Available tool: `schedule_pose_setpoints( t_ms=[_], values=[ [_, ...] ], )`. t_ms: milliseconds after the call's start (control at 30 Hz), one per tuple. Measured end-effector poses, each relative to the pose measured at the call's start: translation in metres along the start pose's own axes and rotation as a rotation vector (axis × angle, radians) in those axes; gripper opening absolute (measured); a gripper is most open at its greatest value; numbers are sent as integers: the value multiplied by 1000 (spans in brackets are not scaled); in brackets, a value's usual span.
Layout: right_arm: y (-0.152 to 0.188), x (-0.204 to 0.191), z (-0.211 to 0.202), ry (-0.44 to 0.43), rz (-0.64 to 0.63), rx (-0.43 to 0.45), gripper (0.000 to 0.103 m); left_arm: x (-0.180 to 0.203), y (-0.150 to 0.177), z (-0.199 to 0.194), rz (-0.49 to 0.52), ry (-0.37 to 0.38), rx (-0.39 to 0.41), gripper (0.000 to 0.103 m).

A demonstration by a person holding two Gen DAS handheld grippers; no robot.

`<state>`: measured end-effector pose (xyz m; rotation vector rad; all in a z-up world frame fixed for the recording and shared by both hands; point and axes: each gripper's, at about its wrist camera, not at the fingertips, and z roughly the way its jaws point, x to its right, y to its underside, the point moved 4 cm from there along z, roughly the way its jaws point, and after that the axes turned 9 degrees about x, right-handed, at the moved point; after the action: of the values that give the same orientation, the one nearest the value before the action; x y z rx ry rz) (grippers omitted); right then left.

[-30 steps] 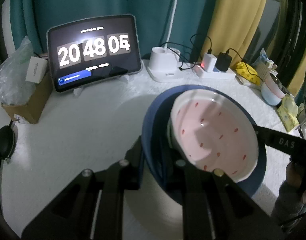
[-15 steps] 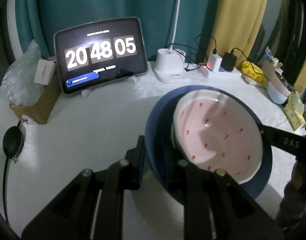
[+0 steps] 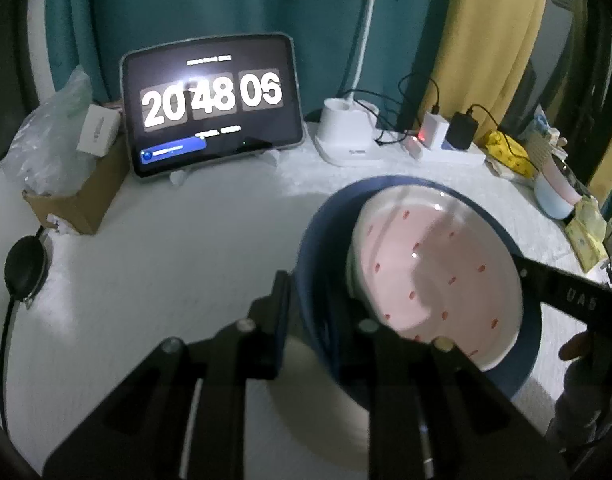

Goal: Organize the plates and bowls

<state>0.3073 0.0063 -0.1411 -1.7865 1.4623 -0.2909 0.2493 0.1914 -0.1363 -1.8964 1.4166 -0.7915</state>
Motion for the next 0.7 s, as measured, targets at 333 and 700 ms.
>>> schedule_pose_setpoints(
  t_ms=[333, 700],
  values=[
    [-4, 2, -16, 21, -17, 66, 48, -2, -8, -15, -25, 6, 55, 37],
    [-3, 2, -33, 21, -26, 95, 52, 17, -6, -38, 6, 47, 97, 40]
  ],
)
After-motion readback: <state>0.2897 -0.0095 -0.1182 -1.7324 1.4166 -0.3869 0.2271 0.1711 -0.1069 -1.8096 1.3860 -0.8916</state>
